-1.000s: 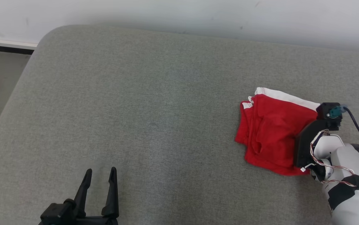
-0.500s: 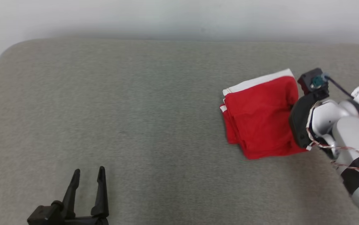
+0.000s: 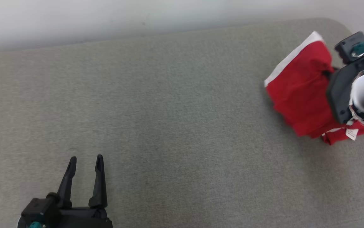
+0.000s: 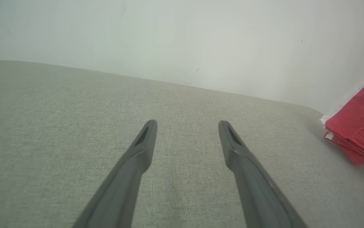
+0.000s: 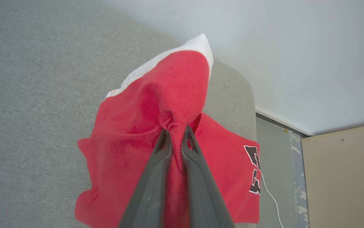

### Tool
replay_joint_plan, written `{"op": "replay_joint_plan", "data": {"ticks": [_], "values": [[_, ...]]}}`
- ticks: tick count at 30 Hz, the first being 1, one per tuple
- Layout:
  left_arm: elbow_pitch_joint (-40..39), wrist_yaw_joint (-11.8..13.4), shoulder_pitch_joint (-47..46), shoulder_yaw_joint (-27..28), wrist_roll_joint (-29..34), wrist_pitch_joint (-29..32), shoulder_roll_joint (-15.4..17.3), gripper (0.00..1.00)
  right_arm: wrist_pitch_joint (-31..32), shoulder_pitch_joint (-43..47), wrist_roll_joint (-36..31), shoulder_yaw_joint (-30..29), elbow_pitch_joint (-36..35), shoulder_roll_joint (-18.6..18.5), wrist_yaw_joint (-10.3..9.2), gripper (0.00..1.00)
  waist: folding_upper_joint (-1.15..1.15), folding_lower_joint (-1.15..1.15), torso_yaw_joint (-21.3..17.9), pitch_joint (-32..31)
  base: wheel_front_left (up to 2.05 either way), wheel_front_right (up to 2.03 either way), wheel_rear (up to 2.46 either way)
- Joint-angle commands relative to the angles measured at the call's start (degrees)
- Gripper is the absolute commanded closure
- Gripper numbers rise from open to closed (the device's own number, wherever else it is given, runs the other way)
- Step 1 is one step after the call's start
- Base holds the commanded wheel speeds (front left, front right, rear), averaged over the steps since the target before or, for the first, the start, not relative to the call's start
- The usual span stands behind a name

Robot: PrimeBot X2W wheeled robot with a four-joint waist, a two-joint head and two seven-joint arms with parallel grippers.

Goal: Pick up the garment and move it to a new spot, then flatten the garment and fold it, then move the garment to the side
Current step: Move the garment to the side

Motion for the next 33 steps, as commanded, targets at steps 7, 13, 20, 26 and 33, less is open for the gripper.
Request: {"op": "replay_joint_plan", "data": {"ticks": [7,13,20,26,33], "values": [[-0.55,-1.25,-3.08,0.65,1.97,-0.24,0.07,0.0,-2.65,-3.08,0.45,0.79,1.84,-5.01,0.04,1.0,-0.01,0.0,-3.83,5.44,0.0,0.0,0.0],[-0.91,-2.03,-4.26,0.97,3.12,-0.24,0.07,0.0,-5.89,-2.48,-0.62,0.68,5.19,-8.04,0.04,1.0,-0.01,0.0,-3.28,7.54,0.0,0.0,0.0],[-1.08,-2.8,-5.84,1.37,4.62,-0.24,0.15,0.0,-12.23,-2.08,-5.53,-2.02,10.93,-9.99,0.04,1.0,-0.01,0.0,-1.97,9.96,0.0,0.0,0.0],[-1.51,-3.3,-7.31,1.84,5.56,-0.24,0.28,0.0,-17.4,-2.46,-10.69,-6.11,17.34,-10.86,0.03,1.0,-0.01,0.0,-0.58,11.02,0.0,0.0,0.0],[-1.33,-3.39,-6.17,2.92,6.07,-0.24,0.27,0.0,-25.03,-1.08,-15.75,-11.77,22.14,-7.4,0.04,0.0,-0.01,0.0,-0.17,9.15,0.0,0.0,0.0]]}}
